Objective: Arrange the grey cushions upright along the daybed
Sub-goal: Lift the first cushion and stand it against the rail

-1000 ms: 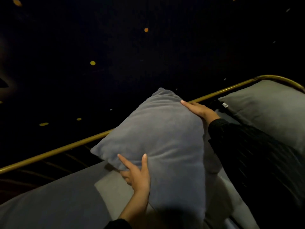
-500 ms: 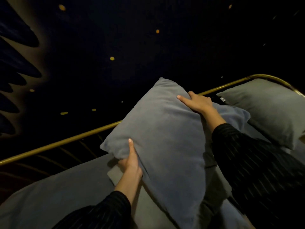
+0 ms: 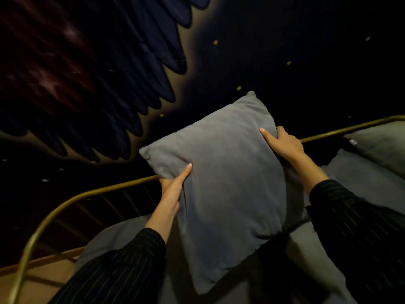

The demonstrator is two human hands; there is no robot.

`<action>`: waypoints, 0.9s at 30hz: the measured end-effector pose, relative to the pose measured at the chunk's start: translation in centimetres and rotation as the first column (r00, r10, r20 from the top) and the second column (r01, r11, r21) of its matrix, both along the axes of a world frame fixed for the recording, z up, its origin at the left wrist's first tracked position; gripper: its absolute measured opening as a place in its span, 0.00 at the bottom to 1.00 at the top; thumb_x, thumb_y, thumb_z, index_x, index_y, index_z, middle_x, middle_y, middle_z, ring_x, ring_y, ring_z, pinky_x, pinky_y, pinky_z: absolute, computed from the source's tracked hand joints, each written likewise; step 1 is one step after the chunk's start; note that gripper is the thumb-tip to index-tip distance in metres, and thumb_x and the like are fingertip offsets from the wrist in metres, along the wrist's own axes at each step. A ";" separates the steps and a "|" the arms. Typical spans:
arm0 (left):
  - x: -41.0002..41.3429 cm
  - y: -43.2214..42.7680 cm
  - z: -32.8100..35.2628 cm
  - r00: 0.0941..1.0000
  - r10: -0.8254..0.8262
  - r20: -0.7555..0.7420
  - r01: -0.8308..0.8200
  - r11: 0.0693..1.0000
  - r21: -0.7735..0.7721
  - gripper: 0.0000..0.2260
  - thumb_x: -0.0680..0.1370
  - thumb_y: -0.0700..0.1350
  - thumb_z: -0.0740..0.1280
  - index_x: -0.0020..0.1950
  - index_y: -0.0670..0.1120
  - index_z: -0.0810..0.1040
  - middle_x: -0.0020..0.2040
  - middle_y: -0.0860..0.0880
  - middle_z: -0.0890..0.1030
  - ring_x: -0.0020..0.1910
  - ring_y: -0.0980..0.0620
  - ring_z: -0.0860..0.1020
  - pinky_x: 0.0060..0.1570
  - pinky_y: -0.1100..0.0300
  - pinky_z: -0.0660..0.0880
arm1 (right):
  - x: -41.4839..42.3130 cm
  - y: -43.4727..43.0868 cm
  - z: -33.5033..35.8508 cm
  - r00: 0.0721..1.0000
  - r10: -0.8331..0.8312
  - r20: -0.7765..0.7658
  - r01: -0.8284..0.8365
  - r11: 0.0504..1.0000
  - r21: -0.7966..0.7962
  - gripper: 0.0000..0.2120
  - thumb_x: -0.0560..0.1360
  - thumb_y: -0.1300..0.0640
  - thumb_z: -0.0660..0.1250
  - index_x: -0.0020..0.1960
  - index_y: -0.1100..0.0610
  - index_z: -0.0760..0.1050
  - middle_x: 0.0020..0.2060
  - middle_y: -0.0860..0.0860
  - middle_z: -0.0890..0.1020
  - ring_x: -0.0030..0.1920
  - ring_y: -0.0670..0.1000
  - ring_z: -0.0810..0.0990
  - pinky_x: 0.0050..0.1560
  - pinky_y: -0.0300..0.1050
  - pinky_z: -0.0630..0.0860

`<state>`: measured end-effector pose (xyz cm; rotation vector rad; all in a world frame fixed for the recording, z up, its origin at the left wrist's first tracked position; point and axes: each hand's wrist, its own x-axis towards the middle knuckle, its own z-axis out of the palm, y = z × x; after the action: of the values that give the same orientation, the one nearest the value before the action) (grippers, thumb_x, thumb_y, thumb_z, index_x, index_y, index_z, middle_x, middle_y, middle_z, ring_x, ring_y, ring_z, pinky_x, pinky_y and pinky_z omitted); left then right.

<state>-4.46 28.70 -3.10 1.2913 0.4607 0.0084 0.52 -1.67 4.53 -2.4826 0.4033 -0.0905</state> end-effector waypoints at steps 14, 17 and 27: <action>-11.7 29.2 -8.8 0.973 0.020 -0.229 0.055 0.946 0.319 0.49 0.68 0.48 0.80 0.81 0.52 0.53 0.77 0.47 0.66 0.74 0.43 0.68 0.72 0.43 0.67 | -14.0 29.6 -20.6 0.929 -0.027 -0.368 0.196 0.882 0.429 0.39 0.75 0.32 0.55 0.77 0.53 0.56 0.73 0.62 0.66 0.71 0.67 0.67 0.70 0.63 0.65; -13.5 31.2 -11.9 0.958 0.032 -0.284 0.054 0.955 0.292 0.49 0.68 0.47 0.80 0.80 0.53 0.53 0.77 0.49 0.65 0.75 0.43 0.67 0.72 0.44 0.67 | -15.2 31.8 -23.5 0.892 0.021 -0.452 0.207 0.869 0.449 0.38 0.75 0.32 0.55 0.78 0.51 0.54 0.75 0.59 0.65 0.72 0.66 0.66 0.71 0.64 0.64; -16.8 31.5 -19.3 0.896 0.021 -0.443 0.055 0.986 0.159 0.45 0.71 0.45 0.78 0.80 0.55 0.54 0.75 0.52 0.68 0.72 0.48 0.69 0.64 0.55 0.68 | -16.0 31.3 -29.0 0.791 -0.033 -0.611 0.221 0.947 0.234 0.41 0.72 0.29 0.55 0.76 0.52 0.55 0.72 0.63 0.67 0.70 0.68 0.67 0.70 0.65 0.65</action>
<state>-21.27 60.16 -22.43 1.4666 0.8555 -0.2738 -15.45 29.64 -24.51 -2.1292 0.7891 0.6813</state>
